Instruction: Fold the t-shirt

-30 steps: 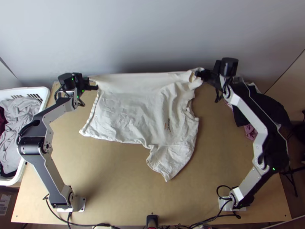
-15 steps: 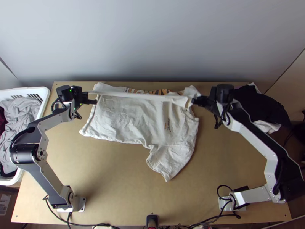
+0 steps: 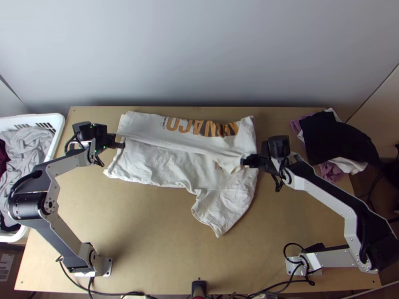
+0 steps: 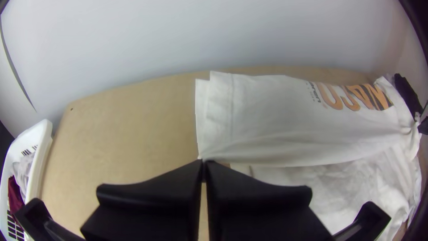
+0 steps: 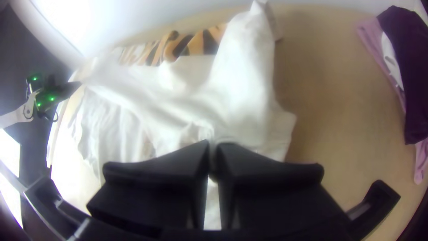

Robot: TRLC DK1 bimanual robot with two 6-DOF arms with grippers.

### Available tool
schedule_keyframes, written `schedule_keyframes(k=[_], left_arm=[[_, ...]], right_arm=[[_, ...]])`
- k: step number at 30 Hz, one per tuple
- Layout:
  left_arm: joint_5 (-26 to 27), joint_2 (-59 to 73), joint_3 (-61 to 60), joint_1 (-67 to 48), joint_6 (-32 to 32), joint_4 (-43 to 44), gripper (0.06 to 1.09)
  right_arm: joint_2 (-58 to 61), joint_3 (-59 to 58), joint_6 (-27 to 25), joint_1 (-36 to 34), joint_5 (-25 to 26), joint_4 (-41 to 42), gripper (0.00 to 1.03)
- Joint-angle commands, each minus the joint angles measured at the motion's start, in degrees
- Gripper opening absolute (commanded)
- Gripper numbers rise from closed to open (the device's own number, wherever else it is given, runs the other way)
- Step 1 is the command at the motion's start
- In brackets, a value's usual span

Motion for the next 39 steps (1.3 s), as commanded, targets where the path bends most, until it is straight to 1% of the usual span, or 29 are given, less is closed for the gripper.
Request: schedule_keyframes(k=[1,2,3,4,5,8,11,13,15,16,19,20,23,26,28,30,34,39], left_arm=[[1.67,-2.11,-2.53,0.21,1.2,-3.35,0.63],[1.67,-2.29,-2.7,0.21,1.29,-3.97,0.81],[1.67,-2.72,-2.97,0.29,1.2,-4.49,0.94],[1.67,-3.25,-3.06,0.38,1.2,-5.72,1.01],[1.76,-4.13,-3.06,0.56,1.02,-6.95,1.03],[4.13,-8.44,-3.76,1.88,0.14,-11.17,1.03],[5.1,-13.89,-4.64,3.37,0.67,-16.62,1.03],[6.95,-17.75,-5.69,4.86,1.11,-18.64,1.03],[9.23,-21.18,-5.87,6.36,2.6,-23.65,1.03],[9.67,-22.94,-6.13,7.06,3.66,-26.38,1.03],[13.45,-27.77,-8.86,8.82,7.35,-32.53,1.03],[13.8,-29.09,-10.53,9.08,8.76,-33.76,1.03],[13.89,-30.67,-15.27,9.17,10.51,-35.34,1.03],[13.89,-28.3,-16.15,9.17,9.64,-38.16,1.03],[14.15,-26.28,-15.45,9.17,8.32,-40.79,1.03],[14.24,-25.31,-15.27,9.08,6.65,-41.58,1.03],[15.56,-24.08,-15.36,8.91,4.63,-42.37,1.03],[15.56,-23.12,-15.36,8.64,-0.65,-34.11,1.03]], right_arm=[[0.34,-3.37,-0.16,1.02,-3.19,0.1,0.45],[0.6,-3.73,-0.25,0.32,-3.28,0.01,0.76],[1.04,-3.9,-0.34,-0.38,-3.63,-0.34,0.98],[1.21,-3.73,-0.6,-1.62,-4.86,-0.6,1.0],[1.04,-3.64,-1.04,-2.41,-6.36,-1.66,1.0],[-2.21,-3.81,-4.21,-4.08,-6.88,-6.32,1.0],[-9.16,-4.87,-4.82,-5.22,-7.32,-11.06,1.0],[-16.01,-5.48,-5.26,-4.69,-9.78,-15.11,1.0],[-23.22,-6.63,-4.21,-2.41,-11.02,-17.48,0.99],[-24.89,-6.45,-3.94,-2.14,-12.33,-20.29,0.99],[-27.79,-7.07,-2.63,-1.62,-12.95,-26.44,0.99],[-28.84,-8.12,-1.57,-1.7,-12.95,-26.8,0.99],[-31.48,-11.64,-0.87,-1.62,-13.12,-27.32,0.99],[-33.06,-12.69,0.1,-0.21,-15.15,-30.13,0.99],[-33.5,-12.78,0.98,0.58,-17.61,-33.21,0.99],[-34.47,-12.87,0.98,1.29,-18.4,-34.97,0.99],[-35.7,-13.04,1.86,2.69,-18.49,-35.32,0.97],[-35.79,-12.08,2.82,5.33,-20.16,-35.58,0.97]])
